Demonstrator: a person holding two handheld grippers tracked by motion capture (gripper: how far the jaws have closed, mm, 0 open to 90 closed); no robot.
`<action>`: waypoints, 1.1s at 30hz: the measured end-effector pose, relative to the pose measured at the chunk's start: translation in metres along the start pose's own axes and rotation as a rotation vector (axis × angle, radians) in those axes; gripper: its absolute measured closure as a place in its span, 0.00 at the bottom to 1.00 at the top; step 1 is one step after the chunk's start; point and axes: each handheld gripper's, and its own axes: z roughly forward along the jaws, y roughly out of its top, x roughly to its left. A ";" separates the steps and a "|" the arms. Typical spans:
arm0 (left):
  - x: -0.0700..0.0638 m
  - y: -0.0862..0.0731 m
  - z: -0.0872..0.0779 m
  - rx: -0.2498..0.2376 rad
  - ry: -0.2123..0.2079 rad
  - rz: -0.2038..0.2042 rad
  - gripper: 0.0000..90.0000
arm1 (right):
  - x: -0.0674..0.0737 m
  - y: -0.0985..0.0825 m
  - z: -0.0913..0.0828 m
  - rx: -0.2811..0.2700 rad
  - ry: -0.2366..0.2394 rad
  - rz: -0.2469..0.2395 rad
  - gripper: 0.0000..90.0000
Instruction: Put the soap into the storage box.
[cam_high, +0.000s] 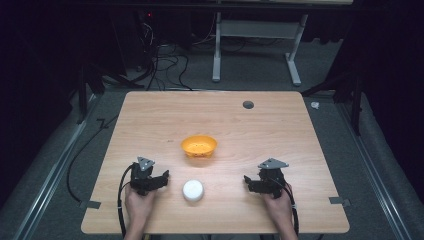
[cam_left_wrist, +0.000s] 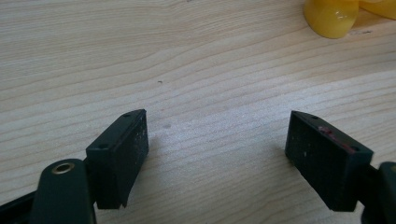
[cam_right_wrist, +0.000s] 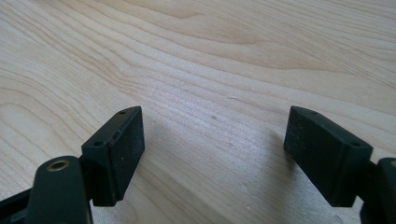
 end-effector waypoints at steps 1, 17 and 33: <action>0.000 0.000 0.000 0.000 0.000 0.000 0.24 | 0.000 0.000 0.000 0.000 0.000 0.000 0.24; 0.000 0.000 -0.001 0.000 0.005 0.001 0.24 | 0.000 0.000 0.000 -0.003 0.002 0.002 0.24; -0.005 0.004 -0.016 -0.033 -0.045 0.022 0.22 | 0.000 0.000 0.000 -0.001 0.005 0.000 0.23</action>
